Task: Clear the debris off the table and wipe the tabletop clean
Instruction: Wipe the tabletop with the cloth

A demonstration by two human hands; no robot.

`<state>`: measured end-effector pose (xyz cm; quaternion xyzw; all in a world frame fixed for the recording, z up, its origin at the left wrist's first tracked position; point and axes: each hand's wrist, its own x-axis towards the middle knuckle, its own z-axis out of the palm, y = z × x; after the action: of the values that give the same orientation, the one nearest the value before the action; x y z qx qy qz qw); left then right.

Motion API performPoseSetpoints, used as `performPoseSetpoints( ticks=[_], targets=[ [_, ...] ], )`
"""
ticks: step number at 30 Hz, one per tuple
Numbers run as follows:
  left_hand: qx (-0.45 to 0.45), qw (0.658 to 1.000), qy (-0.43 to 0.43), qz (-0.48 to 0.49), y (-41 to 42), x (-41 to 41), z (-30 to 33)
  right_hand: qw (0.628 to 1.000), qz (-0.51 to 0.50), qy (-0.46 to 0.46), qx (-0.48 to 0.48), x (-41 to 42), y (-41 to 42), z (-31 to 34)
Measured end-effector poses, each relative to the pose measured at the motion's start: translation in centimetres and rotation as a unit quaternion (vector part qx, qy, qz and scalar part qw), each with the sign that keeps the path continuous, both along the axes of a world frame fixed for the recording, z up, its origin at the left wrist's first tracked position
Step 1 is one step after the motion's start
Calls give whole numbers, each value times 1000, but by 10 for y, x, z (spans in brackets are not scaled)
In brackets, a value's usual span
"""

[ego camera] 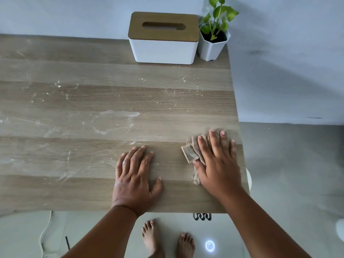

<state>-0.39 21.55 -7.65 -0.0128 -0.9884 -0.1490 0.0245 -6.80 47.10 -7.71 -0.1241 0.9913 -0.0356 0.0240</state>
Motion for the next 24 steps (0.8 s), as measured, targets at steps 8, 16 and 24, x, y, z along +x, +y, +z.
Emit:
performPoseSetpoints(
  ticks=[8,16,24],
  targets=[
    [-3,1000,-5,5,0,0,-2,999,16,25,-35,31,-16,-6],
    [-4,1000,-1,7,0,0,-5,999,-3,25,-35,38,-13,-5],
    [-5,1000,-4,6,-1,0,-6,998,-53,12,-18,5,-24,-4]
  ],
)
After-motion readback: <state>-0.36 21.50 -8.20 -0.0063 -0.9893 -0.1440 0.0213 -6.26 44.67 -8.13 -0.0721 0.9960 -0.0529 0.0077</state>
